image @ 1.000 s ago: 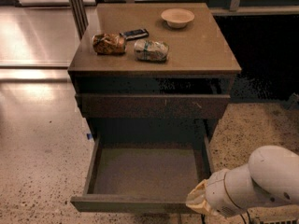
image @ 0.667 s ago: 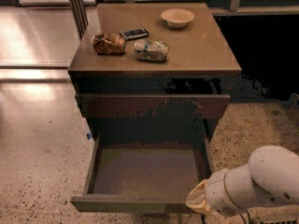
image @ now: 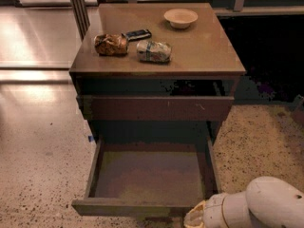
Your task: Close middle drawer
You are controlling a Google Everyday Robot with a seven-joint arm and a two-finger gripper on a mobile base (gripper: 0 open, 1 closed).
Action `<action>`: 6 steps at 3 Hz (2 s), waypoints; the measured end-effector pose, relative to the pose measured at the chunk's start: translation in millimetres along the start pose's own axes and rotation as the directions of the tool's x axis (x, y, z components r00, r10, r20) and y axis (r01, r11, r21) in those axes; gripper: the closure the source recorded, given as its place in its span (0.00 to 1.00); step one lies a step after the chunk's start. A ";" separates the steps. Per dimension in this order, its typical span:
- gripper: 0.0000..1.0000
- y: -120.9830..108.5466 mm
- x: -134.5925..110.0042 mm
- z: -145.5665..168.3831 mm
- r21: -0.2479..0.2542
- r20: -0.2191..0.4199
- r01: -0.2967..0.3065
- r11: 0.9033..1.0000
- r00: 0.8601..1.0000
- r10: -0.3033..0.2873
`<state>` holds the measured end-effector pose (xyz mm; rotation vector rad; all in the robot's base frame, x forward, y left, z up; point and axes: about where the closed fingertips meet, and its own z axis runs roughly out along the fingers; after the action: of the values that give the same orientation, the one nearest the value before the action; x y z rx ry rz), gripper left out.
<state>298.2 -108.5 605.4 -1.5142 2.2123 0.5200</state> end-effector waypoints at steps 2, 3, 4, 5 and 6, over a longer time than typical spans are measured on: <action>1.00 30.1 25.0 96.2 -0.052 0.026 -0.008 0.999 1.000 0.009; 1.00 30.1 24.9 96.2 -0.052 0.026 -0.008 0.999 1.000 0.009; 1.00 1.8 3.9 118.3 -0.016 0.073 0.022 1.000 0.997 -0.021; 1.00 1.7 3.9 118.3 -0.016 0.073 0.022 1.000 0.997 -0.021; 1.00 -5.8 9.0 131.5 0.010 0.075 0.006 1.000 0.997 -0.006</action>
Offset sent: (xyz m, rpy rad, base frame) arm -0.0252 0.0609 -0.1372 0.0860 0.0785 0.0833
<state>316.6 -49.5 488.8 -1.4714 2.1495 0.5548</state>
